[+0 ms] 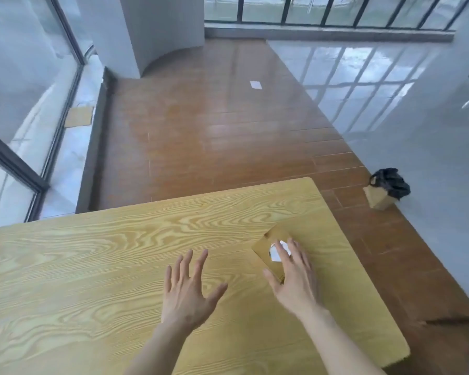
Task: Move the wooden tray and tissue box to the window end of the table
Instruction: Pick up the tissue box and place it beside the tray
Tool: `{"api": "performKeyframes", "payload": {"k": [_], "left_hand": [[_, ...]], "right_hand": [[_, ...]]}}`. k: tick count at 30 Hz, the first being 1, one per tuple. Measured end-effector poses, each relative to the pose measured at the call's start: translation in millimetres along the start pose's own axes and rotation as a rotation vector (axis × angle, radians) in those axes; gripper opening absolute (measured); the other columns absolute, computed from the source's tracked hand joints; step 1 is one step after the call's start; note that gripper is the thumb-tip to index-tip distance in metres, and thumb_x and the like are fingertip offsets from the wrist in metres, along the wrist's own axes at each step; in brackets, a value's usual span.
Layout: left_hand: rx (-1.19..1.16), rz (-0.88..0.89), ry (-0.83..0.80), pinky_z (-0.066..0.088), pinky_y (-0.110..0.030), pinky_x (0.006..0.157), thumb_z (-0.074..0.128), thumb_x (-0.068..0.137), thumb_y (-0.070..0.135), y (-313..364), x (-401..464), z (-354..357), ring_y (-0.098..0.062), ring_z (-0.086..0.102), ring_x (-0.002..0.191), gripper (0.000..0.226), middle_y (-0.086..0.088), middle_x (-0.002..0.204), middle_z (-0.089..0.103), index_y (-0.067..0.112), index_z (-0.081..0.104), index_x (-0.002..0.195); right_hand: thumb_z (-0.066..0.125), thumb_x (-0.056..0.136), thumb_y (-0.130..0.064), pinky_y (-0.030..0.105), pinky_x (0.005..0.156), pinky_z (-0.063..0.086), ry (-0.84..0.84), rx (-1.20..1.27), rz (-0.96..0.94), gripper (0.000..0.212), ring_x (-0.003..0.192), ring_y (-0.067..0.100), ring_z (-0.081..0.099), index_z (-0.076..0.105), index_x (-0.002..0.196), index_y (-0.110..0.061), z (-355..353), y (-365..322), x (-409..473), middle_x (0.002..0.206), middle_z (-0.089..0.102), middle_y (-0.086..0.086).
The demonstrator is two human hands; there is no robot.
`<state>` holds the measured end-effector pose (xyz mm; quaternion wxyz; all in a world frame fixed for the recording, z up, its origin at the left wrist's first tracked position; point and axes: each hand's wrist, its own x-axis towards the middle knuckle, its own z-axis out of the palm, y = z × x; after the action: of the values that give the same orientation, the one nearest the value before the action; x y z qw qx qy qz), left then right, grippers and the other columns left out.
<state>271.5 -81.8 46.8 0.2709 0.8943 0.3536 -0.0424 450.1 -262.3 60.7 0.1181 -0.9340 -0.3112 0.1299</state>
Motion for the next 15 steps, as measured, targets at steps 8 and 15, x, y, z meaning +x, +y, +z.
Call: {"api": "performKeyframes", "payload": {"k": [8,15], "left_hand": [[-0.375,-0.112,-0.064,0.027,-0.043,0.117,0.057,0.084,0.067,73.2,27.3,34.7,-0.017,0.02,0.149,0.085,0.01,0.163,0.019,0.048,0.013,0.154],[-0.892,-0.481,-0.114,0.04,-0.038,0.106,0.072,0.084,0.051,116.6,47.7,61.1,-0.019,0.042,0.138,0.081,0.007,0.155,0.039,0.044,0.028,0.151]], "right_hand": [[0.059,0.097,-0.045,0.046,0.121,0.031,-0.006,0.223,0.214,0.071,0.155,0.026,0.02,0.028,0.159,-0.028,-10.5,63.7,28.7,0.169,0.023,0.006],[0.063,0.096,-0.041,0.045,0.117,0.038,-0.08,0.468,0.335,0.066,0.148,0.025,0.038,0.038,0.155,-0.028,-8.2,80.6,60.1,0.159,0.043,0.002]]}}
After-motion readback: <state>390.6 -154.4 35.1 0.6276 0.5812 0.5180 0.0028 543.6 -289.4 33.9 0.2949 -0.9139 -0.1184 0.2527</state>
